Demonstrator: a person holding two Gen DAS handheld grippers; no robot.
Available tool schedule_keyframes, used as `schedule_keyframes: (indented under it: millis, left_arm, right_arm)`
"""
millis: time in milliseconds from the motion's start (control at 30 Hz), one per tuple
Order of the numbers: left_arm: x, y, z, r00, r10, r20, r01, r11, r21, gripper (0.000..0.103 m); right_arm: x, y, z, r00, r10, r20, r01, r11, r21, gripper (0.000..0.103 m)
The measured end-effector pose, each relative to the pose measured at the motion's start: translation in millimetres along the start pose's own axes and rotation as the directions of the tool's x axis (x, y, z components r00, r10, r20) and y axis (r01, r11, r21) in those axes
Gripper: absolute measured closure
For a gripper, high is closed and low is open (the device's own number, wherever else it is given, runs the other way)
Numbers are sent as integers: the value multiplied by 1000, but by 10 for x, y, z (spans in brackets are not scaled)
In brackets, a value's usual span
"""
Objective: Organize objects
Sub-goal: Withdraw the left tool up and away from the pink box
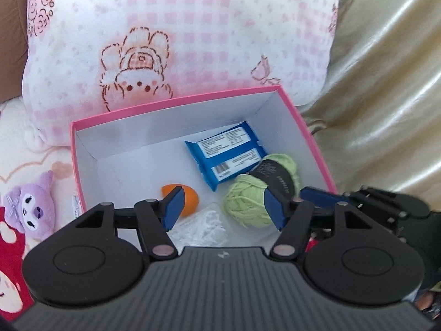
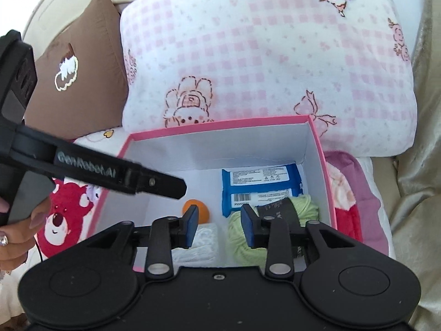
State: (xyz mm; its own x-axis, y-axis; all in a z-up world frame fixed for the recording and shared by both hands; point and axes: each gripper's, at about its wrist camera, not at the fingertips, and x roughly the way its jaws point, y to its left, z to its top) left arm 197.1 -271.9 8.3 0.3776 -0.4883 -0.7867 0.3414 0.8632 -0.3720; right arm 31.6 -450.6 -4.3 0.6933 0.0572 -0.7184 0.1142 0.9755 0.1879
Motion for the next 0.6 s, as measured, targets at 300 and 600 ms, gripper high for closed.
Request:
schedule_keyframes:
  millis: [300,600]
  left_arm:
    - [-326,-31,-136,999,16,-32,-14,998,54,40]
    - [-710,117,-290,998,39,-52,-32,993,116,40]
  right_arm:
    - [-233,216,-25,1000,-14,18,14,1000,15,59]
    - [-562,359,-39,997,-70,24,70,997,-7,51]
